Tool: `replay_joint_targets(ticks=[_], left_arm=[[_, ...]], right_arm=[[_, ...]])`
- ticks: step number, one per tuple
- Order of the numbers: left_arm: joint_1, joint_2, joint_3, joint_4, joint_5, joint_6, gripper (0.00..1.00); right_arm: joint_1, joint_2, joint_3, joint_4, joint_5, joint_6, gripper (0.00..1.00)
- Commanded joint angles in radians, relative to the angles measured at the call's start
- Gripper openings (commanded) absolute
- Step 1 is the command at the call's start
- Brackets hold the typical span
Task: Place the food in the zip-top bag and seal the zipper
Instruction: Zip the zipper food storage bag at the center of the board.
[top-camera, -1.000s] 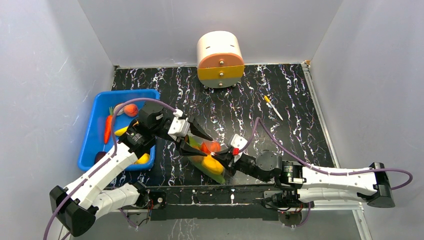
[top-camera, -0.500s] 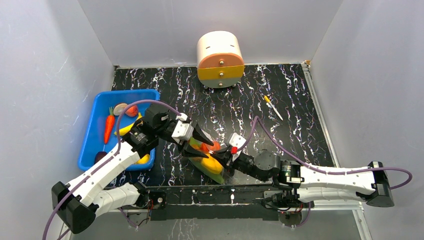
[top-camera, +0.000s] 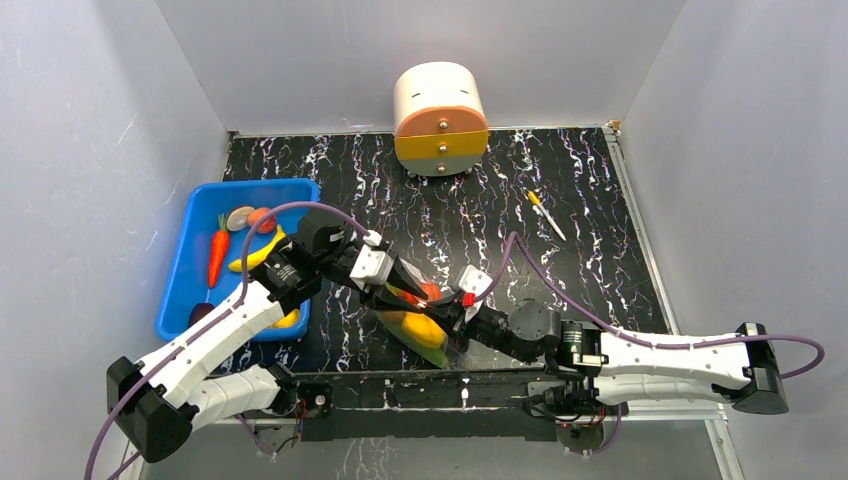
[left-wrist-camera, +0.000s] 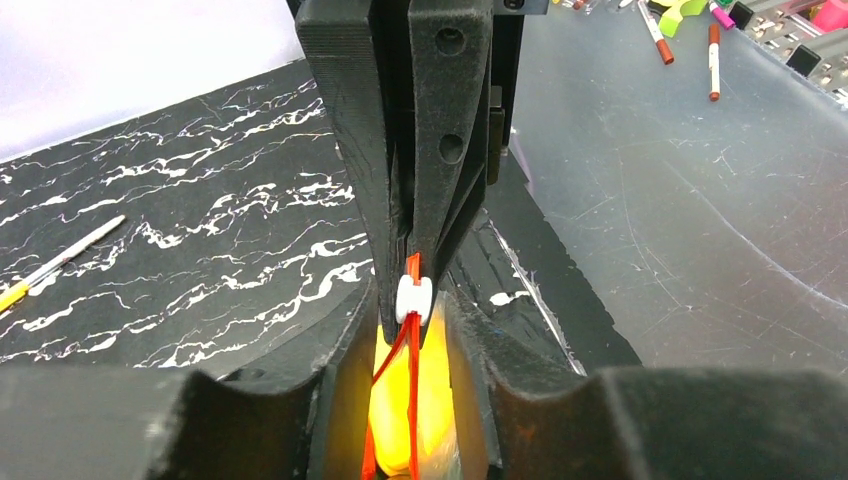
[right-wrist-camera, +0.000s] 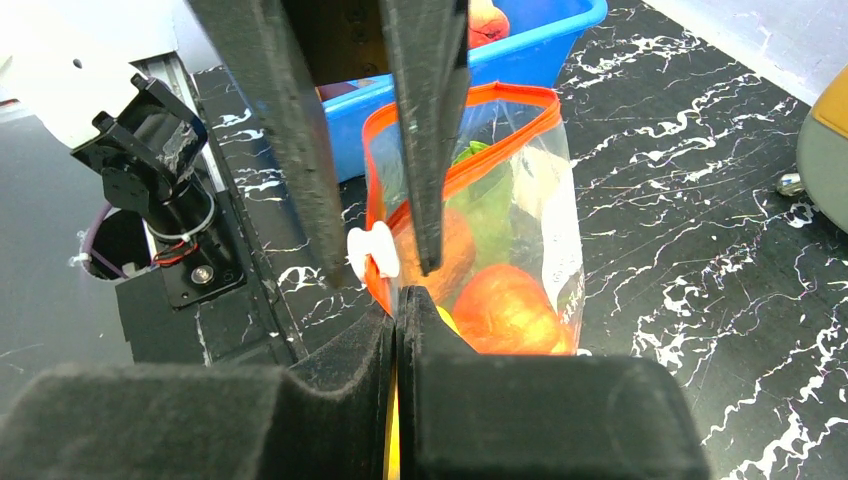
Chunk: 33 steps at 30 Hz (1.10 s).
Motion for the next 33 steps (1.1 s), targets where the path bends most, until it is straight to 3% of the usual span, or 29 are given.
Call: replay_joint_targets(ticks=[1,7,18,26,30,33], left_arm=[[-0.007,-0.001,0.028,-0.02,0.014,0.062,0.24],[-0.009,0.0,0.047,-0.071,-0.015,0.099,0.0],[-0.008,0.011,0.083,-0.212,-0.094,0.179,0.0],[-0.009,0.007,0.07,-0.113,-0.045,0.093,0.0],[-0.009,0.0,0.064,-0.082,-0.035,0.07,0.0],[-0.009,-0.002,0.066,-0.092,-0.037,0.074,0.0]], right_arm=[[0.006,-0.024,0.046,0.096,0.015,0.014,0.0],[0.006,-0.049,0.035,0.096,0.02,0.009,0.0],[0.006,-0.137,-0.029,0.103,0.005,0.001,0.0],[0.006,-0.072,0.006,0.065,-0.035,-0.008,0.01],[0.006,-0.023,0.038,0.067,-0.048,-0.02,0.19],[0.006,-0.006,0.05,0.078,-0.044,-0.033,0.26]])
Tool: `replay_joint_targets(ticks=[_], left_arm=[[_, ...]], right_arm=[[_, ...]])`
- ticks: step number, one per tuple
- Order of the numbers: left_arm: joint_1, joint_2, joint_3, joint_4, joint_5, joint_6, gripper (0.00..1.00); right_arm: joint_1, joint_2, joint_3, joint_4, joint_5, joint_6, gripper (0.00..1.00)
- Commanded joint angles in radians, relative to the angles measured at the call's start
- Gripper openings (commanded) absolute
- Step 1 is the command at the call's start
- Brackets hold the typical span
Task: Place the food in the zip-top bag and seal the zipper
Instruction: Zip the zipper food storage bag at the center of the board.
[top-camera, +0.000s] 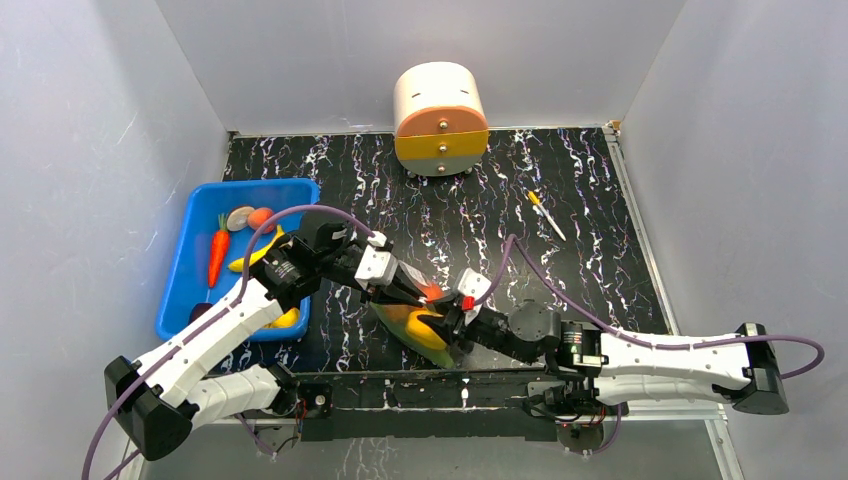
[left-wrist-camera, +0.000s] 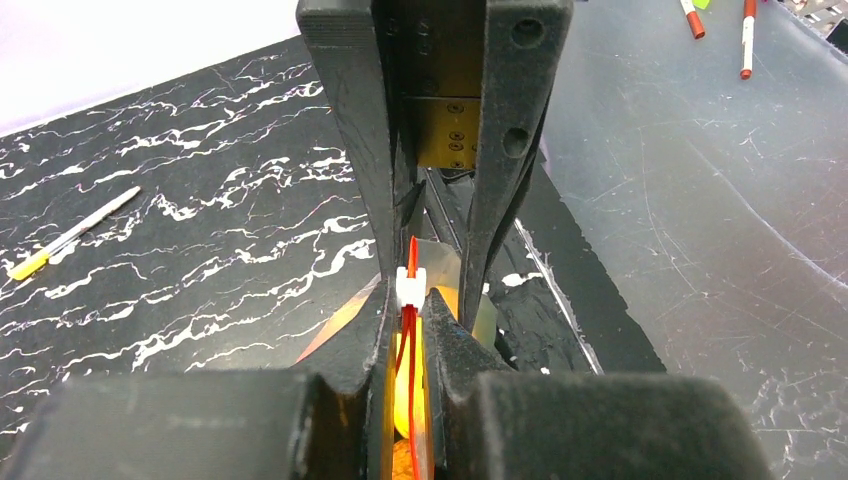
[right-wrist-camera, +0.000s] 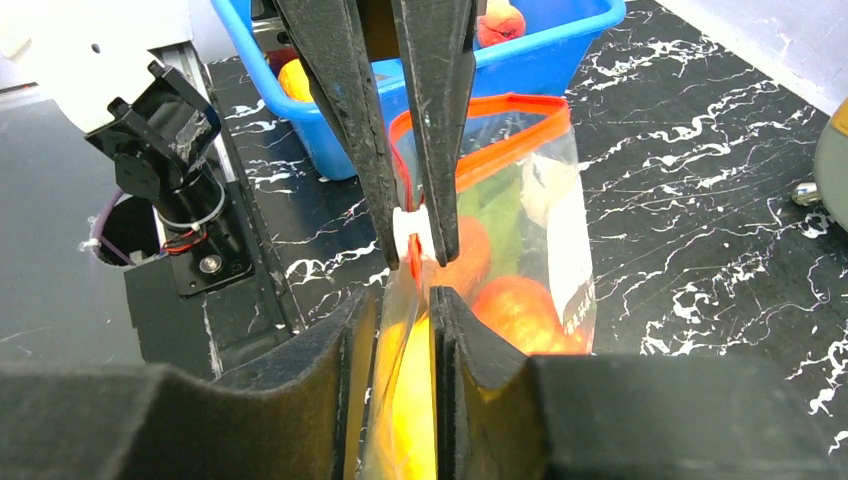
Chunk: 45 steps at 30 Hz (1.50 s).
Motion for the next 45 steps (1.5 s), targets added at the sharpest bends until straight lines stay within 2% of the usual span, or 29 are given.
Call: replay_joint_targets(ticks=[1,4,6,7,8,10,11,16,24,30,34,38,45], left_arm=[[0.004,-0.013,0.011,0.033,0.04,-0.006,0.0],[0.004,-0.017,0.01,0.027,0.039,-0.003,0.0],[0.004,-0.018,0.011,0.023,0.038,-0.002,0.0],[0.004,-0.018,0.011,0.028,0.034,-0.012,0.0],[0.004,-0.017,0.015,0.037,0.026,-0.036,0.01],[0.004,-0.019,0.039,0.045,0.036,-0.077,0.23],[0.005,-0.026,0.049,0.055,0.061,-0.092,0.28],[0.004,-0.083,0.003,0.186,0.058,-0.176,0.31],[0.004,-0.071,0.011,0.083,0.064,-0.094,0.3],[0.004,-0.071,-0.005,0.04,0.041,-0.05,0.38],[0.004,-0.069,-0.017,0.054,0.032,-0.047,0.35],[0.005,-0.056,-0.019,0.082,0.037,-0.073,0.21],[0.004,-0.055,-0.024,0.049,0.02,-0.038,0.06]], right_arm=[[0.006,0.013,0.068,0.08,-0.009,-0.031,0.26],[0.006,0.019,0.073,0.091,-0.004,-0.044,0.2],[0.005,0.024,0.076,0.092,-0.005,-0.059,0.04],[0.006,0.025,0.08,0.09,-0.007,-0.066,0.0],[0.006,0.026,0.084,0.084,-0.008,-0.067,0.0],[0.006,0.025,0.095,0.062,-0.011,-0.061,0.0],[0.006,0.021,0.099,0.047,-0.013,-0.055,0.0],[0.006,0.003,0.082,0.078,-0.012,-0.041,0.0],[0.006,0.031,0.102,0.078,-0.009,-0.028,0.0],[0.006,0.032,0.094,0.091,-0.006,-0.013,0.0],[0.005,0.032,0.09,0.098,-0.002,-0.012,0.0],[0.006,0.03,0.091,0.101,0.0,-0.01,0.0],[0.006,0.006,0.073,0.114,0.004,-0.006,0.0]])
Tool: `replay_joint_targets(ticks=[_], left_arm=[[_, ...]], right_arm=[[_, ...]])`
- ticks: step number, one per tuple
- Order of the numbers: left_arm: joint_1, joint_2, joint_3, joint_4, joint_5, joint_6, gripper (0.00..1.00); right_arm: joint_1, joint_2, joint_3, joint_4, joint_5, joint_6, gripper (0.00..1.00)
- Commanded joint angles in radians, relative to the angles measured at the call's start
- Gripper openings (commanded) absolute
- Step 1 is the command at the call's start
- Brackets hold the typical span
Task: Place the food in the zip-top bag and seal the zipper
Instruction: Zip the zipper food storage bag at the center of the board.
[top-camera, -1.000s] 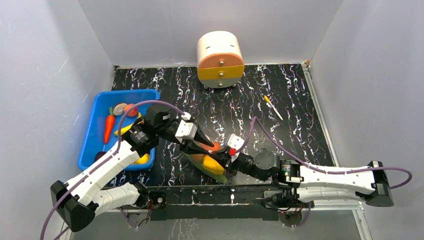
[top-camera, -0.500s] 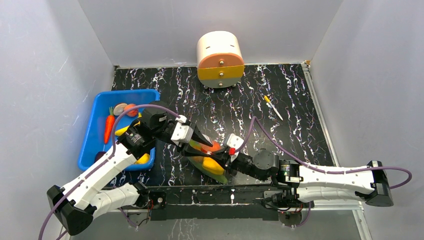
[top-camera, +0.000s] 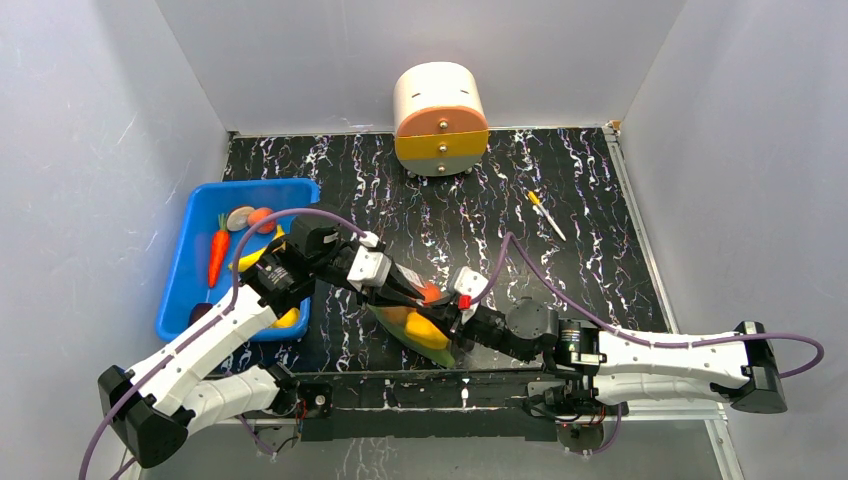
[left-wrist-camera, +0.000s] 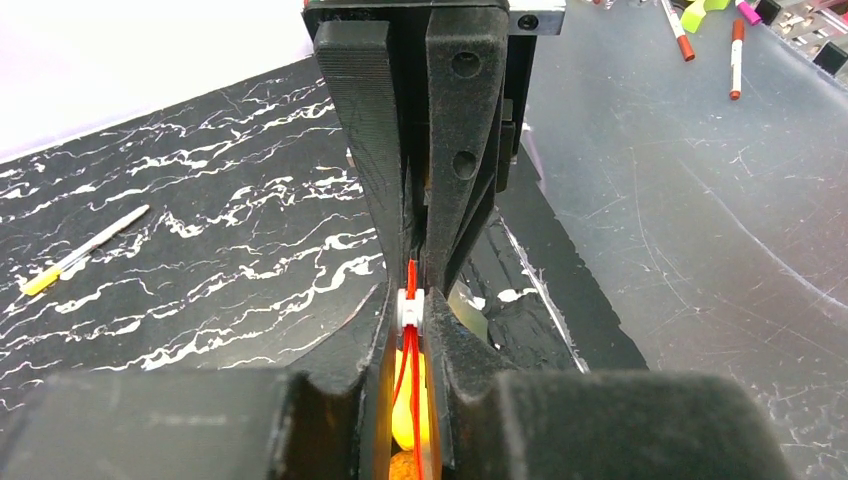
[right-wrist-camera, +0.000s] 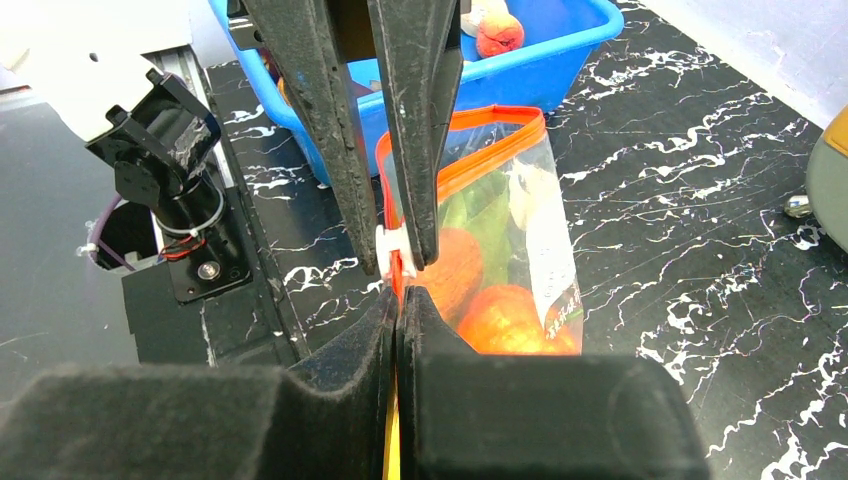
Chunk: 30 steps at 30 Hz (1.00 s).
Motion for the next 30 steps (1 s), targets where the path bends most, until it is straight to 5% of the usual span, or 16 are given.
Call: replay_joint_targets(ticks=[1,30], left_arm=[[0.004,-0.009,-0.003,-0.018,-0.001,0.043,0.02],[0.005,-0.002,0.03,-0.152,-0.126,0.066,0.0]], right_arm=[[0.005,-0.037,0.034,0.117,0.011,0.014,0.0],[0.006,-0.186,0.005,0.047,0.045,-0.009,0.0]])
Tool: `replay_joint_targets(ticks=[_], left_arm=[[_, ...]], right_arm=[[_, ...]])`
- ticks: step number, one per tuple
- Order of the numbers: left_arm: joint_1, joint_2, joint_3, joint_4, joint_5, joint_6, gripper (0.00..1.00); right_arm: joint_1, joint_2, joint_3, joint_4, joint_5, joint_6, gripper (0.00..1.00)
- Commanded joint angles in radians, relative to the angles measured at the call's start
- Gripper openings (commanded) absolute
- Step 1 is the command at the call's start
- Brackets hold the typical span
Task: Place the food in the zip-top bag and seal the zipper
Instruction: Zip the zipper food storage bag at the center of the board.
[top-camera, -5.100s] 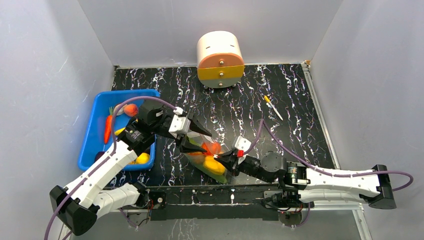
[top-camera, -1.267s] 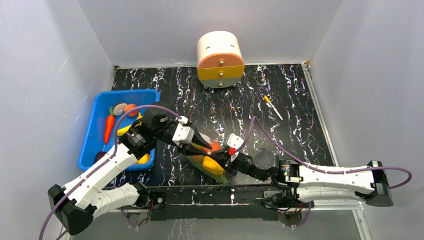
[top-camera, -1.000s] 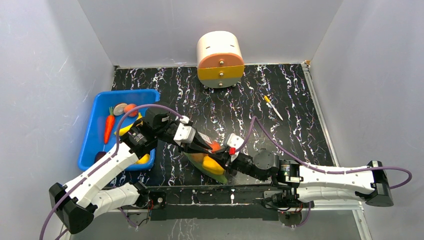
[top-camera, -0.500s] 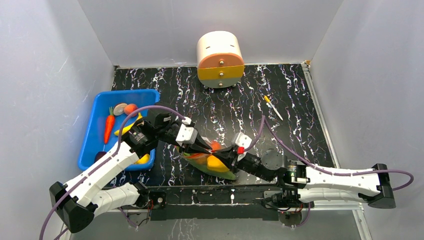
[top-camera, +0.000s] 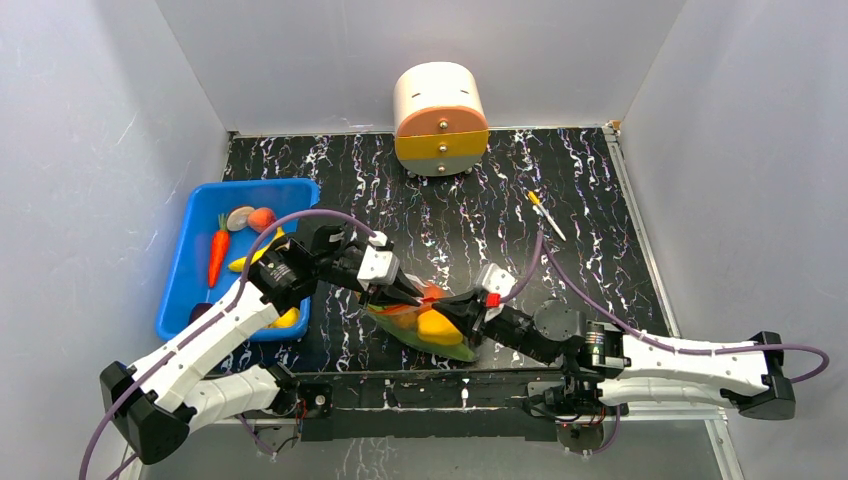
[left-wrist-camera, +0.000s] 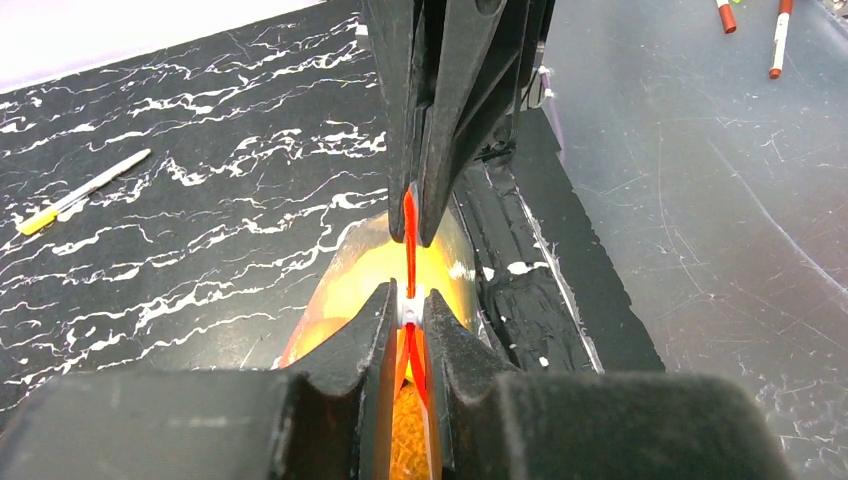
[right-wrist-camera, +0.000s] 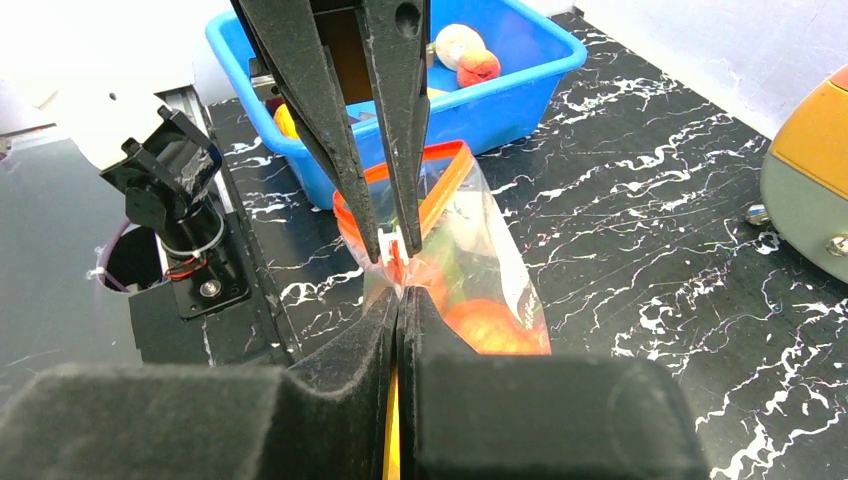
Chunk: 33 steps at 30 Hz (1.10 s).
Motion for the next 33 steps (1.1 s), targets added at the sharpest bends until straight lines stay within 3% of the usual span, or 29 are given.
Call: replay_joint_targets(ticks=[1,4,7,11,16,18,26,33], left_arm=[[0.006,-0.029,0.004,-0.045,-0.033,0.01,0.0],[0.005,-0.026,0.002,-0.033,-0.02,0.0,0.0],[0.005,-0.018,0.004,-0.021,-0.004,-0.005,0.0],[0.005,-0.019,-0.014,0.007,0.004,-0.015,0.0],[0.005,-0.02,-0.017,0.011,0.013,-0.018,0.0],[0.005,-0.02,-0.012,0.0,0.013,-0.007,0.0],[0.004,-0.04,-0.03,0.018,-0.003,-0.019,0.0],[0.007,-0.042,-0.016,-0.062,-0.129,0.009,0.0]], right_arm=[[0.006,-0.041,0.02,0.099,0.018,-0.004,0.0],[0.005,-0.002,0.041,0.088,-0.006,-0.012,0.0],[0.006,0.039,0.067,0.084,-0.035,-0.012,0.14],[0.005,0.074,0.085,0.1,-0.047,-0.03,0.19],[0.006,0.104,0.111,0.07,-0.039,-0.046,0.11],[0.006,0.104,0.108,0.071,-0.04,-0.052,0.01],[0.006,0.072,0.106,0.014,0.019,-0.073,0.0],[0.006,-0.044,0.127,-0.034,0.153,-0.137,0.0]])
